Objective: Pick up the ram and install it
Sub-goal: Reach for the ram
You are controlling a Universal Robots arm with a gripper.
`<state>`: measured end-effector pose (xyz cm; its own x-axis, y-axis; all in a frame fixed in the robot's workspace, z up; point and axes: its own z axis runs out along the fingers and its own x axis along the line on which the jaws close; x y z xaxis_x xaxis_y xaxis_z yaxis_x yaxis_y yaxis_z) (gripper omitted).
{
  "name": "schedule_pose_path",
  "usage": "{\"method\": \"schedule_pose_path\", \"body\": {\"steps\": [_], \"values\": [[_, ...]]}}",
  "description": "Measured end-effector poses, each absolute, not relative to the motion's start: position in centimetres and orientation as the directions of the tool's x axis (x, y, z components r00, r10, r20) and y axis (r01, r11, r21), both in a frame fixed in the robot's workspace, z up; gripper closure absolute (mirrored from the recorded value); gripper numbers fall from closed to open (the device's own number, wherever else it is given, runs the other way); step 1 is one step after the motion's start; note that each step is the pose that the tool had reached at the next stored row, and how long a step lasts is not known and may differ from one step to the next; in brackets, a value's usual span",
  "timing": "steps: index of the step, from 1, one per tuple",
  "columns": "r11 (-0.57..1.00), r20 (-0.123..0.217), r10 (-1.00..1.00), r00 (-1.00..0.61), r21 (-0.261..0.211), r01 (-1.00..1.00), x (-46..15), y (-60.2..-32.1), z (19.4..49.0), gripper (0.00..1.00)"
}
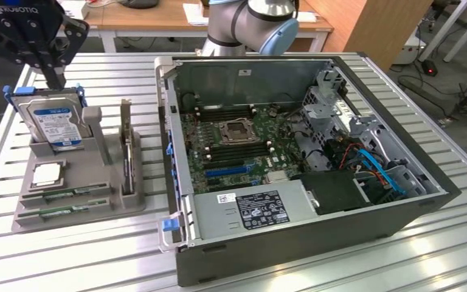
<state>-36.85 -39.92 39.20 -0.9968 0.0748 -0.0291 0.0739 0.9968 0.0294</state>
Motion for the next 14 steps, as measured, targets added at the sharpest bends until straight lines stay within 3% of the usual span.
{"method": "schedule_pose_path", "body": {"steps": [14], "values": [[0.997, -0.028, 0.074, -0.997, 0.026, 0.073, -36.84, -40.75, 39.16, 0.91]]}}
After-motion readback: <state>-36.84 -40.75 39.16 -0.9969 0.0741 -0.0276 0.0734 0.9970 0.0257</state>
